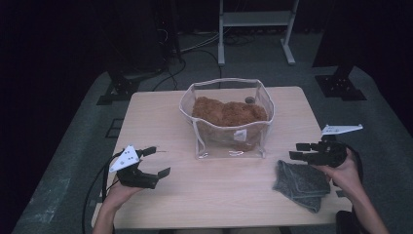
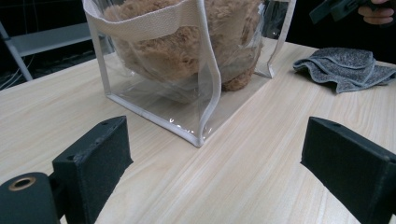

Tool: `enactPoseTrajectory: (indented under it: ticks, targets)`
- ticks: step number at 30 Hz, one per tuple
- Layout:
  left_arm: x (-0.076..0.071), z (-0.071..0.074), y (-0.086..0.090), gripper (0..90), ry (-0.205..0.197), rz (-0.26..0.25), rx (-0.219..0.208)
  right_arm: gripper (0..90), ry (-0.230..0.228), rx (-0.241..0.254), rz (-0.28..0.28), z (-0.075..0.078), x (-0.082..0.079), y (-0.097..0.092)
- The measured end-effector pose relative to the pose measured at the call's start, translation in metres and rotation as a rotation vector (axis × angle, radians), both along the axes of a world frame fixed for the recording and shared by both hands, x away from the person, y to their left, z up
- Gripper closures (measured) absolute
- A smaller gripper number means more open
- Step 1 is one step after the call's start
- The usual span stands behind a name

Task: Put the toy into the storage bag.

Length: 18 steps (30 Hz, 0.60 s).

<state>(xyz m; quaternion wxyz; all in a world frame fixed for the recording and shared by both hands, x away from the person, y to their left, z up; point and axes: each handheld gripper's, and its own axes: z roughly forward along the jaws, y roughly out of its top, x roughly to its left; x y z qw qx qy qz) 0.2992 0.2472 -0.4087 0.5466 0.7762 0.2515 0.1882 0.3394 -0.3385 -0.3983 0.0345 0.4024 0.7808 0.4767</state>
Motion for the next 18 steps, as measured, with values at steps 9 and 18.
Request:
enactPoseTrajectory:
  ticks: [9,18]
  targets:
    - [0.002,-0.003,-0.004,7.0,0.004,-0.001,0.005,36.5,-0.003,0.040,-0.028,-0.017,-0.016,-0.005]
    - [0.006,-0.008,-0.010,6.4,0.020,0.011,-0.003,33.6,-0.027,0.164,-0.067,-0.033,-0.030,-0.003]
